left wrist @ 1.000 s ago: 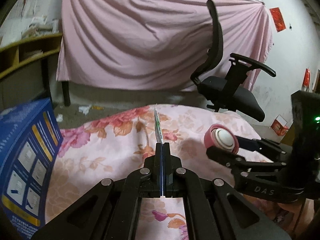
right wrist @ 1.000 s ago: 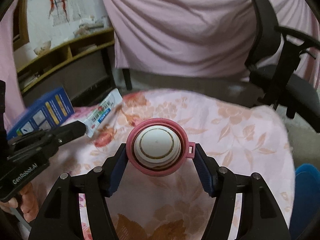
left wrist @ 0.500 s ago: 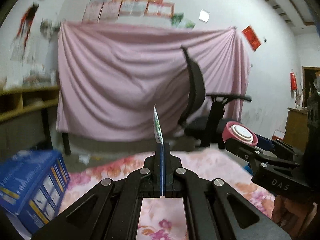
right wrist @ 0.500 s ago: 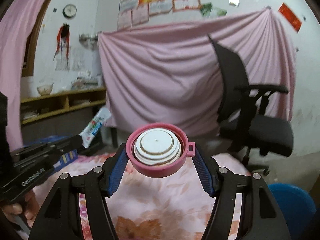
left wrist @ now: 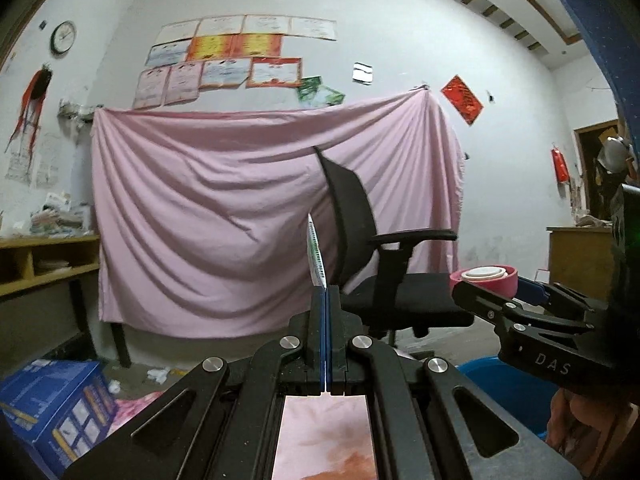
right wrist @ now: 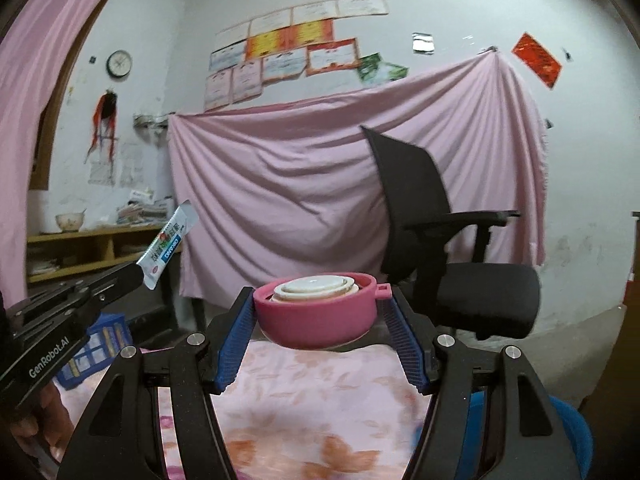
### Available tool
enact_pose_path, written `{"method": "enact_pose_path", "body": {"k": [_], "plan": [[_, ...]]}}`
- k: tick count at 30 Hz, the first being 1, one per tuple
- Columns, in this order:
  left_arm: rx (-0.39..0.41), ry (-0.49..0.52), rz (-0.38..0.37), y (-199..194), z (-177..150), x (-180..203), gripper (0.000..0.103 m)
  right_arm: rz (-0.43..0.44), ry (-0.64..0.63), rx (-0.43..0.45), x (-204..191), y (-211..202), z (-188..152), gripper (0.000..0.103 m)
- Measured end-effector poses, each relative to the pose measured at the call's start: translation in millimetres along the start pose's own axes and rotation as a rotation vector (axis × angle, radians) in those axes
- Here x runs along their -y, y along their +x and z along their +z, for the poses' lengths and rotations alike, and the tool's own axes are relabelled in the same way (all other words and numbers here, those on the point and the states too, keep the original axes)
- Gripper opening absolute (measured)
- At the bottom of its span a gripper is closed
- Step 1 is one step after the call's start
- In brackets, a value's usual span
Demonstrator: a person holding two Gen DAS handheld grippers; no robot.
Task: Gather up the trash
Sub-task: 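Lift the tape roll and tube and carry both over the blue basin, then open both grippers to drop the tape roll and tube into the basin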
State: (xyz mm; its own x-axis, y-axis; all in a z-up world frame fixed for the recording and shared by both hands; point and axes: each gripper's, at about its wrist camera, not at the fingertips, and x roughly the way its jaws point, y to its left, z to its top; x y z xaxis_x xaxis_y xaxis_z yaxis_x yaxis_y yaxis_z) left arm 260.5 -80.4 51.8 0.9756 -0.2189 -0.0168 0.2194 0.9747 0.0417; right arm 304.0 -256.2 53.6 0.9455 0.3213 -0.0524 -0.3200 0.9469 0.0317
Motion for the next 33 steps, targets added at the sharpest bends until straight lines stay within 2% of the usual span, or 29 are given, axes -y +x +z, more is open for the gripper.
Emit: {"method": "enact_pose_path", "body": {"k": [5,8,16,21,28,33], "plan": [[0.025,0.041,-0.061,11.7,16.6,43.0,0.0,-0.06,0.033,0.021,32.6,-17.7,4.3,0.063],[0.001,0.051,-0.11,21.5,21.0,70.3,0.0,-0.104,0.055,0.013,54.8,-25.1,3.3,0.063],[-0.171,0.015,-0.271,68.4,13.7,142.1,0.0,-0.22,0.176,-0.09,121.7,-33.6,-11.1,0.063],[-0.295,-0.011,-0.306,94.3,7.0,170.3,0.0,-0.259,0.274,-0.177,159.2,-32.4,-21.2,0.063],[-0.425,-0.025,-0.341,109.2,-5.0,188.5,0.0,-0.271,0.403,-0.332,196.8,-24.3,-43.7,0.063],[-0.487,-0.024,-0.354,109.8,-14.9,198.6,0.0,-0.267,0.478,-0.376,211.6,-29.1,-53.5,0.064]]}}
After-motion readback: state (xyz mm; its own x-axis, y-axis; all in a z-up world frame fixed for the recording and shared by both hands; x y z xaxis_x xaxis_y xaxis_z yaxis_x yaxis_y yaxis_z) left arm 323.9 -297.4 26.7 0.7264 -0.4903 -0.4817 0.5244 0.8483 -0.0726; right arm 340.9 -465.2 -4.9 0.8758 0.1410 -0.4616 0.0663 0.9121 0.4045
